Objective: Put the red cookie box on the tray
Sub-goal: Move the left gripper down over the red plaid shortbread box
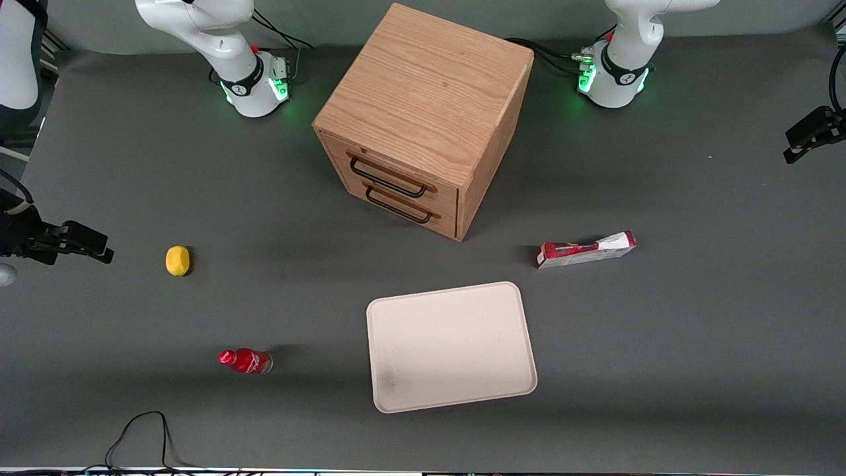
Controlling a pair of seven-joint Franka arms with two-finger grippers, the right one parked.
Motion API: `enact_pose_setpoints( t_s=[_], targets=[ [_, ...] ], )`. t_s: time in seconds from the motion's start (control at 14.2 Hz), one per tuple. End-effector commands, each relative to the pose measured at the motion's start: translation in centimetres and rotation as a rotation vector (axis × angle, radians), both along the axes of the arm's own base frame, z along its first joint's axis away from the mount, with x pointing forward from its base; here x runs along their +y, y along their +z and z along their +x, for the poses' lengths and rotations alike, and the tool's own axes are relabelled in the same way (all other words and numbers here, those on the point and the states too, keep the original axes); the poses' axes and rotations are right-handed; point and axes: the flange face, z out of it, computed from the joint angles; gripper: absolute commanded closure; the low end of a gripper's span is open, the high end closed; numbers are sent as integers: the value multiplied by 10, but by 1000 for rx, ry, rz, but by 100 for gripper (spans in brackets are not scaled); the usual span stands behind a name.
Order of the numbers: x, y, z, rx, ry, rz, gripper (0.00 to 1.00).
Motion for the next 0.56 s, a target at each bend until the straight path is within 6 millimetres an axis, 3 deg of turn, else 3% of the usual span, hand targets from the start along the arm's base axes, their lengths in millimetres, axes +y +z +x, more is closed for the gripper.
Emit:
enact_pose_setpoints(
  t_s=[0.0, 0.21, 0.49],
  targets=[
    [-3, 1, 1, 13, 16, 5, 0],
    [-7, -14, 11, 33, -68, 11, 0],
    [-17, -72, 19, 154, -263, 5, 0]
  ],
)
